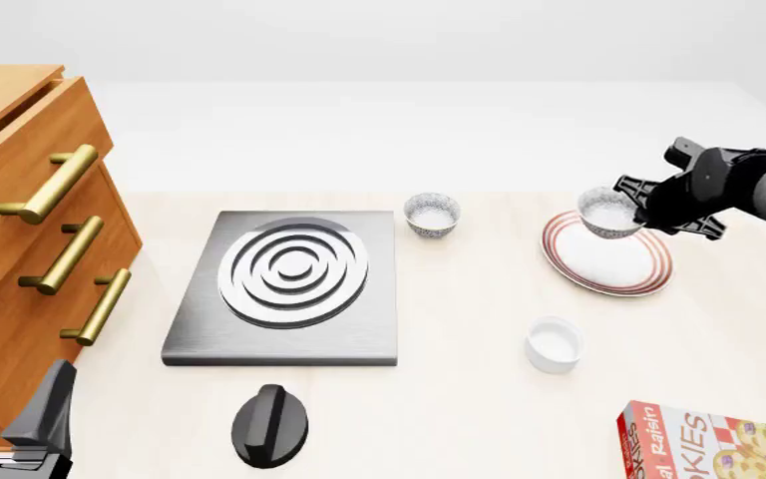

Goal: Pick the akita bowl next to the cookies box and place it on the plate.

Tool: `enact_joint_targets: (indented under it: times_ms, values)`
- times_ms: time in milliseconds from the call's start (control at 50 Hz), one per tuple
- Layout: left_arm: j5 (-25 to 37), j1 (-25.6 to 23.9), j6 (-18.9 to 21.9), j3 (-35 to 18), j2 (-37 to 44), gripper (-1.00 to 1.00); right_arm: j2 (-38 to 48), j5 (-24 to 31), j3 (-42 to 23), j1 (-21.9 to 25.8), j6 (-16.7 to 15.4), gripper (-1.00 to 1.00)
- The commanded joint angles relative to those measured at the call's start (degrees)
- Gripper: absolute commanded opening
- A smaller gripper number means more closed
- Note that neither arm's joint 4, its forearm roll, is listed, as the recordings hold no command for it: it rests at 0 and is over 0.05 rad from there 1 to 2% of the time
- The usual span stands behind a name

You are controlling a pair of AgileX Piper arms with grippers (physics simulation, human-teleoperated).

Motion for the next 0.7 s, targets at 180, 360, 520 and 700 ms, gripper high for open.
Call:
enact_joint_targets:
  times_ms: [180, 360, 520, 700]
  values:
    - [0.0, 0.0, 0.0, 0.0, 0.0, 1.0, -0.3, -2.2, 2.8, 0.4, 0.5, -1.0]
    - [0.0, 0.0, 0.0, 0.0, 0.0, 1.0, 0.6, -2.5, 2.7, -0.2, 0.3, -1.0]
    - [0.0, 0.0, 0.0, 0.0, 0.0, 1.0, 1.4, -2.9, 2.6, -0.4, 0.3, -1.0]
    - [0.0, 0.0, 0.0, 0.0, 0.0, 1.0, 2.2, -2.9, 2.5, -0.5, 0.0, -1.0]
